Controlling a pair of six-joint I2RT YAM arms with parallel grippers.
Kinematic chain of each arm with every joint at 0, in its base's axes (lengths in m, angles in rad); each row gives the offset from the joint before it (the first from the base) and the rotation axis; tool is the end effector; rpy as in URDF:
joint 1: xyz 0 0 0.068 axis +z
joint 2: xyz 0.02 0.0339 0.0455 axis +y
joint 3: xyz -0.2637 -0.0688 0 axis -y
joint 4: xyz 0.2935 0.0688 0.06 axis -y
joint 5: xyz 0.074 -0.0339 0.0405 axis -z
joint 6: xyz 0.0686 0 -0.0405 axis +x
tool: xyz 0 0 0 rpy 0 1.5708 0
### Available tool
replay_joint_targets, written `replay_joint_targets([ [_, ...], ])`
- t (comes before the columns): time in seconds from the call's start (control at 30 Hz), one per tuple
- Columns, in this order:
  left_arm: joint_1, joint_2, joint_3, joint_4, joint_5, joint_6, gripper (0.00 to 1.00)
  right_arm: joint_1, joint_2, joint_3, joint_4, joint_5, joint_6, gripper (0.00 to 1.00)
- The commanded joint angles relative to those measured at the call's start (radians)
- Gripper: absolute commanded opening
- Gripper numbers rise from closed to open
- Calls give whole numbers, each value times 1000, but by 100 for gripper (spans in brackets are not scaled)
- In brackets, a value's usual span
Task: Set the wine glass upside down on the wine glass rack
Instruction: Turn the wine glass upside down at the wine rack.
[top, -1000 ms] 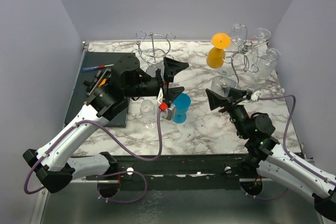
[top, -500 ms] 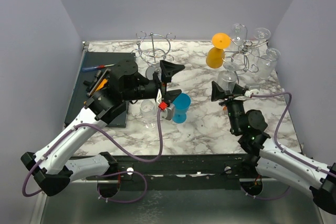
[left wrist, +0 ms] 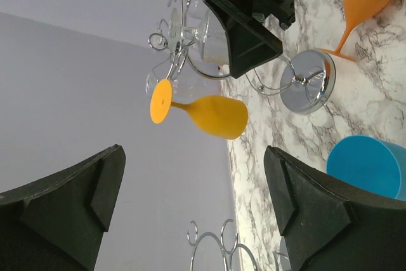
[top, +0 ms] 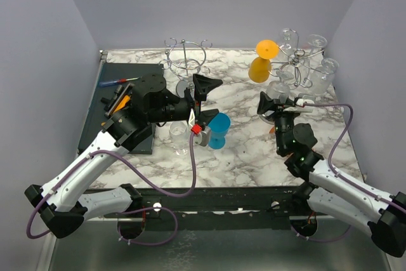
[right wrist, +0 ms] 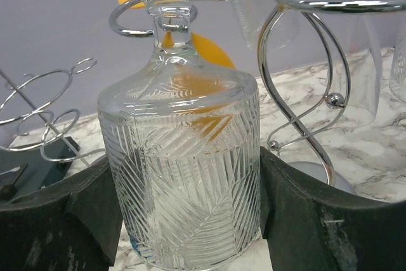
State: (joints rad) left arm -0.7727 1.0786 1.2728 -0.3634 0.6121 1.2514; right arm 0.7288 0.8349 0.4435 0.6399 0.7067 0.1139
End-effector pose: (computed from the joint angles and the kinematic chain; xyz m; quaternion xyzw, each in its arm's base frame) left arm 0.1873 -0.2377 0.4395 0.7210 0.2216 -0.0780 0.6519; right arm 0.2232 0.1396 0.2835 0.0860 0.6317 0.1090 0.7627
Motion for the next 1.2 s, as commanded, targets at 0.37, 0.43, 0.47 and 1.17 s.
replay_joint_targets([
  [0.37, -4, -22, -22, 14, -2, 3, 99, -125, 76, 111, -34, -26, 95, 2],
  [0.43, -4, -21, -24, 17, -1, 2, 99, -142, 78, 113, -34, -40, 98, 1],
  [0.47, -4, -20, -24, 18, -2, 3, 99, -149, 83, 114, -33, -45, 99, 1],
  [1.17, -2, -12, -55, 38, 0, 32, 99, -201, 235, 81, 271, -143, -2, 0],
])
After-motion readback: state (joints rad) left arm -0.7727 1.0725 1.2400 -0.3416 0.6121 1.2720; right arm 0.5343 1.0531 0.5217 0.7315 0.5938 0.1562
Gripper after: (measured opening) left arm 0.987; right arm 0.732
